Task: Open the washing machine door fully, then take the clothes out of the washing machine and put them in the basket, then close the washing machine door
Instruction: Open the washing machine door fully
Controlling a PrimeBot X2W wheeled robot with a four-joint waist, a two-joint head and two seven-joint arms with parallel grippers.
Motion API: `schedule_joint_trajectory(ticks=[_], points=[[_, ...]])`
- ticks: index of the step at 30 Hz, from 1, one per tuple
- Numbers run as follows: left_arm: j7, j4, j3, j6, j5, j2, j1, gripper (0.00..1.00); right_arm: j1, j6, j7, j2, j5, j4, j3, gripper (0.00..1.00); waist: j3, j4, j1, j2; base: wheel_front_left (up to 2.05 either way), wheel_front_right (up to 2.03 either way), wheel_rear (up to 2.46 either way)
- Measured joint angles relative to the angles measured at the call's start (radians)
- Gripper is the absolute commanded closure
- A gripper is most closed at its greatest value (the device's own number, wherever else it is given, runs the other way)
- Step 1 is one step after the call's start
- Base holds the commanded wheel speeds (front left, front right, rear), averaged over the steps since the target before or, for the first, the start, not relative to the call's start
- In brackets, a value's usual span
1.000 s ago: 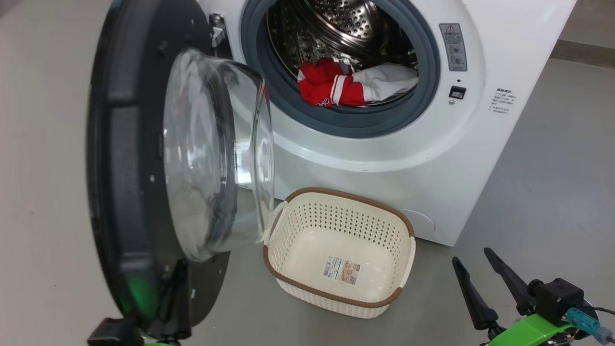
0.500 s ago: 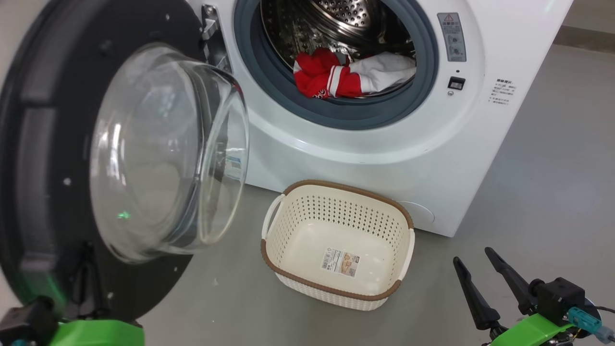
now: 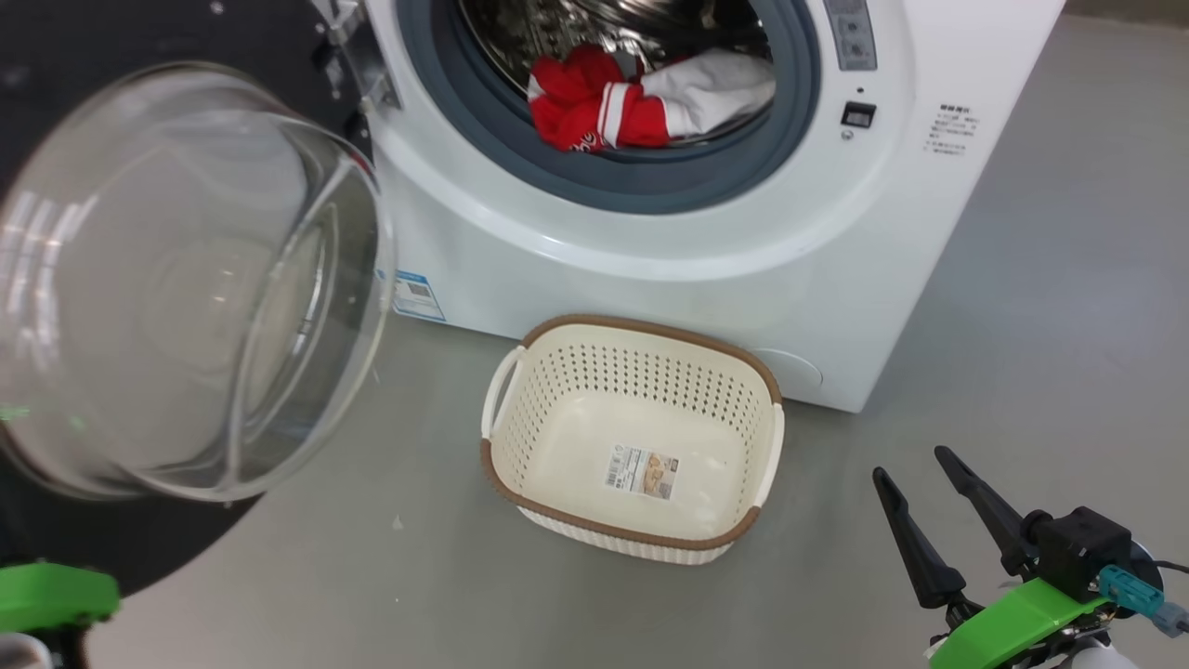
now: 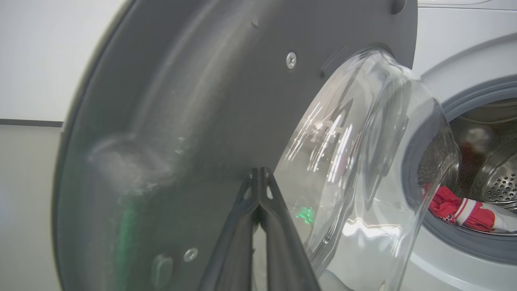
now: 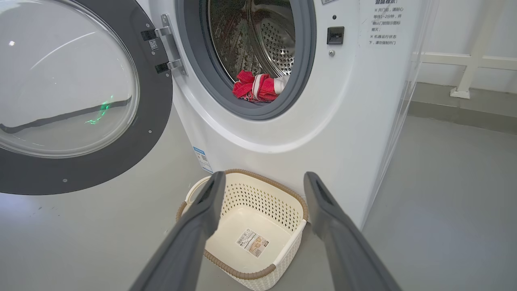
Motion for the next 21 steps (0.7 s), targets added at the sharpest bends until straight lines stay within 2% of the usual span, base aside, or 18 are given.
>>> schedule_joint_trajectory(ticks=[21], points=[[-0.001, 0.211, 0.26, -0.034, 0.107, 0.125, -0.198, 1.0, -0.059, 0.0, 0.0, -0.029, 0.0, -0.017, -0.002, 0.0, 0.117, -0.053, 0.0, 0.0, 0.0, 0.0, 0.0]])
